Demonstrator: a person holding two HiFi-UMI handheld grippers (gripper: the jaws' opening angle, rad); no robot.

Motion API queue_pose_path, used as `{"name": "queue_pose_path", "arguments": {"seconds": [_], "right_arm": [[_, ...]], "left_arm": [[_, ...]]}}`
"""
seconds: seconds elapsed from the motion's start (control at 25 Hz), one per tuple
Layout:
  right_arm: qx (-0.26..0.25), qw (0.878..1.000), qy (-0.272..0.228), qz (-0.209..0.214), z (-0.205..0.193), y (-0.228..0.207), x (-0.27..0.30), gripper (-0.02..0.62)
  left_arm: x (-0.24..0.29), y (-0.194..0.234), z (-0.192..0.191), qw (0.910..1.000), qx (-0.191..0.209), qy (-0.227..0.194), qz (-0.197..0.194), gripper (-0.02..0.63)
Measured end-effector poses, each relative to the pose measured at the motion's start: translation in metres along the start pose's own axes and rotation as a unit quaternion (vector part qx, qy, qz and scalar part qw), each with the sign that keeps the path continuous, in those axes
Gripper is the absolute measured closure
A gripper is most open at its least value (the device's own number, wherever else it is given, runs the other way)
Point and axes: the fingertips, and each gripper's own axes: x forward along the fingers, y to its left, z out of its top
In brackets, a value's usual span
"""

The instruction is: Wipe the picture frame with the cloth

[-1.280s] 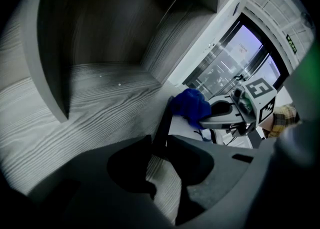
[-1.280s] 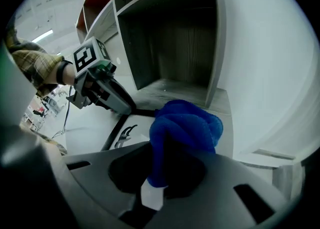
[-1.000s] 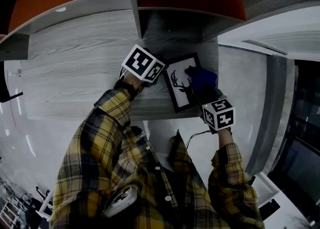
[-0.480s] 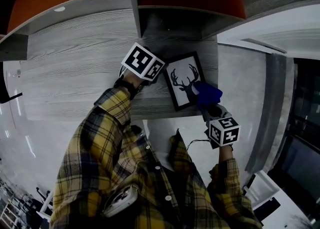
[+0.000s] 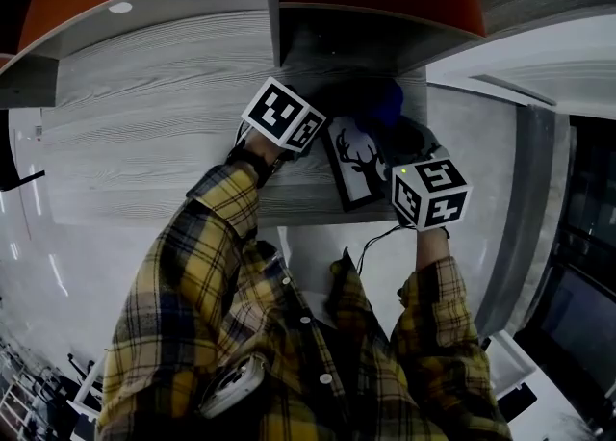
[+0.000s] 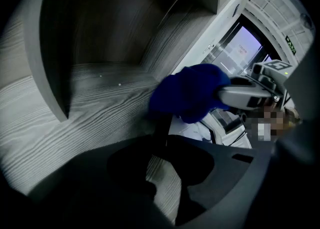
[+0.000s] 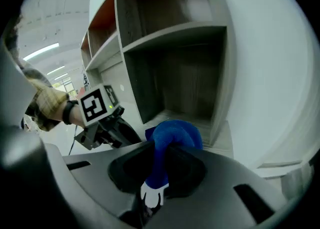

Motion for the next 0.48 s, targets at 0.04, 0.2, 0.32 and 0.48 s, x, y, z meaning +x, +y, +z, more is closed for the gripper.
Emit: {"name": "queue_pose_path", "arguments": {"seconds": [0.04, 0.2, 0.32, 0.48], "right_arm": [[-0.010, 1.000, 0.014, -0.004, -0.002, -0.002, 0.015, 0.543], [-0.050, 0.994, 0.097, -0.011, -0.039, -0.003, 0.063, 0.543], [-0.043, 0.993, 0.110, -0.018, -0.050, -0.001, 0.065, 0.543], [-0.017, 0.991, 0.130, -0.004, -0.069, 0.007, 0.053, 0.543]], "left_arm": [[0.000, 0.000, 0.000, 1.0000, 0.000, -0.001, 0.000, 0.508], [0.001, 0.000, -0.001, 1.0000, -0.003, -0.002, -0.001, 0.508], [0.001, 0.001, 0.000, 1.0000, -0.002, -0.001, -0.002, 0.508], [0.000, 0.001, 0.000, 1.0000, -0.006, 0.000, -0.004, 0.508]]}}
